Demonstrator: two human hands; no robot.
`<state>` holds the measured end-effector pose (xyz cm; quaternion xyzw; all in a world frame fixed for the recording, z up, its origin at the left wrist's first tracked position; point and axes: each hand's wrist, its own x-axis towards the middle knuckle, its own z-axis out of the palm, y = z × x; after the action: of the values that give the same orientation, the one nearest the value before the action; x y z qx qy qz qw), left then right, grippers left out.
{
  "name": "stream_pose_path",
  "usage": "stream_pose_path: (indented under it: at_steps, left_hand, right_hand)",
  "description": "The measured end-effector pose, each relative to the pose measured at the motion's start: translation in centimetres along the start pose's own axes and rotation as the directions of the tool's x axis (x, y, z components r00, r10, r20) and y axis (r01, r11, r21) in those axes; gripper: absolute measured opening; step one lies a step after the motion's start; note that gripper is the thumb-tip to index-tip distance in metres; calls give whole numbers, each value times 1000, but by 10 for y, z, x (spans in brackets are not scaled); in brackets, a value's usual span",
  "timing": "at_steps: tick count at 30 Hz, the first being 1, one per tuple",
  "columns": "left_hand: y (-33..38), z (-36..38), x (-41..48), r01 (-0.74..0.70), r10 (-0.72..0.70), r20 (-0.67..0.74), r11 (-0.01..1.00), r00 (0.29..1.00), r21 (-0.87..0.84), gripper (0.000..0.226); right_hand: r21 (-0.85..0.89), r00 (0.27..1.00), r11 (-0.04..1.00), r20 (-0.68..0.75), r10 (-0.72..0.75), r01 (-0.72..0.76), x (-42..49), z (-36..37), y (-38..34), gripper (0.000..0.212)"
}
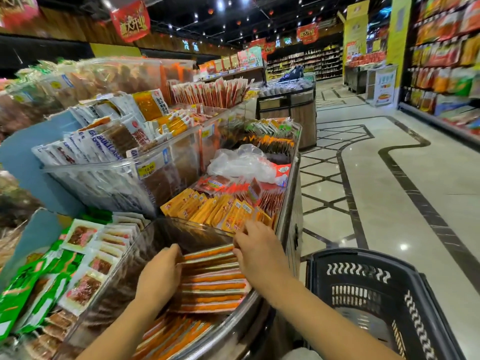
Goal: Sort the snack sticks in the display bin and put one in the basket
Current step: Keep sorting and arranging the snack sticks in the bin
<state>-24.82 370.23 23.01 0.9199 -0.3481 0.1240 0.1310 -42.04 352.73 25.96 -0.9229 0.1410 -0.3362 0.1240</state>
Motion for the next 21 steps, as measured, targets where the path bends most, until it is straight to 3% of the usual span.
stream_pose_path:
  at_steps: [7, 16, 21]
  left_hand:
    - [-2, 16, 4, -25, 25, -8, 999, 1000, -25, 12]
    - [0, 8, -3, 6, -2, 45, 995, 999, -100, 31]
    - [4, -25, -9, -76, 74, -24, 991, 997, -111, 32]
  right_hand:
    - [-123, 997, 991, -62, 41, -49, -1, 6, -3, 11]
    - [-235, 998, 971, -35, -50, 40, -2, 0, -5, 19]
    - [-230, 992, 966, 9, -123, 121, 1, -6, -10, 14]
